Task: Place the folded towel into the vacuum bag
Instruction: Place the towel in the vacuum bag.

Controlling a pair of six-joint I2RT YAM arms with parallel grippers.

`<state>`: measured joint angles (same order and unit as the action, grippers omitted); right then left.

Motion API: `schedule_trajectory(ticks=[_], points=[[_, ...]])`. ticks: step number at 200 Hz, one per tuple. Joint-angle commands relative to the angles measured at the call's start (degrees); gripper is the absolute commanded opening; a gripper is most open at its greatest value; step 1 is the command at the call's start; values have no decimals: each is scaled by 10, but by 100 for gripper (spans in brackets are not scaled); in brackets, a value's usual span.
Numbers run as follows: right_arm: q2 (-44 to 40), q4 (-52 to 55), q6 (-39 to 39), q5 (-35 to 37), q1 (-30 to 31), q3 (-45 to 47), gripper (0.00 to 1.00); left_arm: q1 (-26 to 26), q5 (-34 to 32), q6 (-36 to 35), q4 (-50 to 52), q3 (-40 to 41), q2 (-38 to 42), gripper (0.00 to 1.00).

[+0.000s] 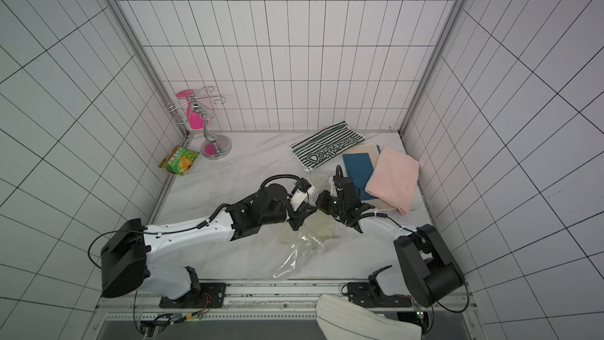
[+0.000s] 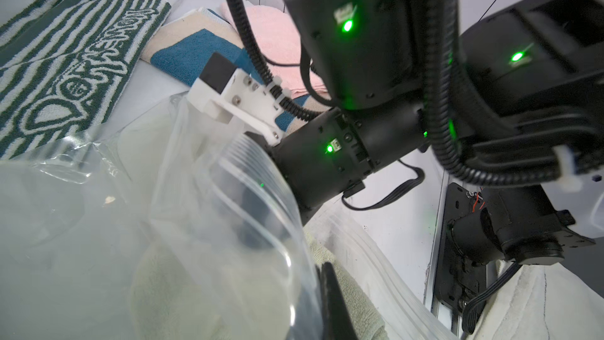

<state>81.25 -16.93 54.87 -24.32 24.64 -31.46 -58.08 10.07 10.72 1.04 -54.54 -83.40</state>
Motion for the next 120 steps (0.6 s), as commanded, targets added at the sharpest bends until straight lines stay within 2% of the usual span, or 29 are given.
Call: schedule_trajectory(ticks=[1, 18, 31, 64, 99, 120], points=[[54, -99, 82, 85, -2, 25, 20, 0, 6, -2, -26, -11, 11, 0], [105, -94, 104, 115, 6, 35, 21, 0, 3, -2, -28, -10, 14, 0], [140, -81, 108, 111, 20, 26, 23, 0, 1, -1, -29, -10, 14, 0], [177, -89, 88, 52, 42, -4, 27, 0, -17, -4, -27, -9, 4, 0], [210, -83, 59, -63, 58, -76, 28, 24, -29, -22, -15, -3, -21, 0], [195, -96, 71, -73, 53, -70, 29, 32, -32, -25, -1, -10, -38, 0]])
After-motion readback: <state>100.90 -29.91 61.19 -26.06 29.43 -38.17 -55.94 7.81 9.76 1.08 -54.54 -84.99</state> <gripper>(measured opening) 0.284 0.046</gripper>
